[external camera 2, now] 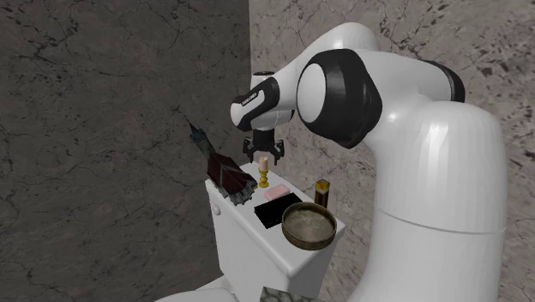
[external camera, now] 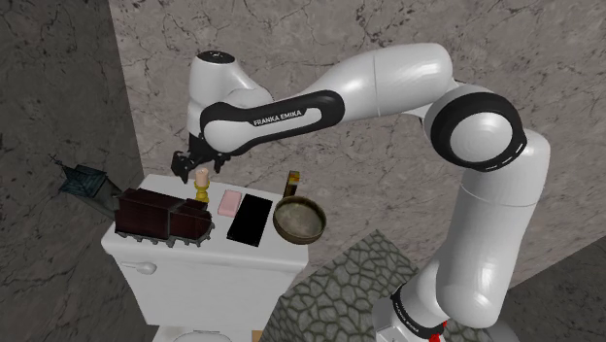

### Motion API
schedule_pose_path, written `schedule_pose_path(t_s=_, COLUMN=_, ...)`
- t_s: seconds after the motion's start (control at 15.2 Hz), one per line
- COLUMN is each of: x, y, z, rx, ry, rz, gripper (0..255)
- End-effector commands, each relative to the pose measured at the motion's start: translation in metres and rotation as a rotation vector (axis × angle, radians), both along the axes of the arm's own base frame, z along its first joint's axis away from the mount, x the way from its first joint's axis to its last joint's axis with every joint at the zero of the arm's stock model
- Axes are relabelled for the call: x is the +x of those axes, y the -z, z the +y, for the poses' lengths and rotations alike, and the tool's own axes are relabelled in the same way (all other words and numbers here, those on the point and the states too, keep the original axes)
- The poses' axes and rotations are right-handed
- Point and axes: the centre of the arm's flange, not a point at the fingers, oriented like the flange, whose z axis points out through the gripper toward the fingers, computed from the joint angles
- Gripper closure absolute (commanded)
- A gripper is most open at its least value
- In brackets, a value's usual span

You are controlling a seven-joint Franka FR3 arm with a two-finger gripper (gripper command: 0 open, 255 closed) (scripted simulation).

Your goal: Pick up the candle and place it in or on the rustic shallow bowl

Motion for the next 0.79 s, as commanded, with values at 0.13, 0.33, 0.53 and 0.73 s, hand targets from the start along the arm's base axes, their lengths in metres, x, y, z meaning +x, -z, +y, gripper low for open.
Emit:
schedule_pose_path(t_s=0.13, x=0.0011, y=0.0037, z=0.0004, rx=0.000, ry=0.000, rz=0.000, gripper=0)
schedule_pose_path(t_s=0.33, x=0.0011, y=0.0037, z=0.0004, rx=0.000, ry=0.000, rz=0.000, gripper=0)
schedule_pose_path(t_s=0.53, x=0.0011, y=0.0036, z=0.0004, rx=0.000, ry=0.000, rz=0.000, gripper=255)
schedule_pose_path(t_s=0.73, x=0.0012, y=0.0034, z=0.0007, rx=0.000, ry=0.000, rz=0.000, gripper=255)
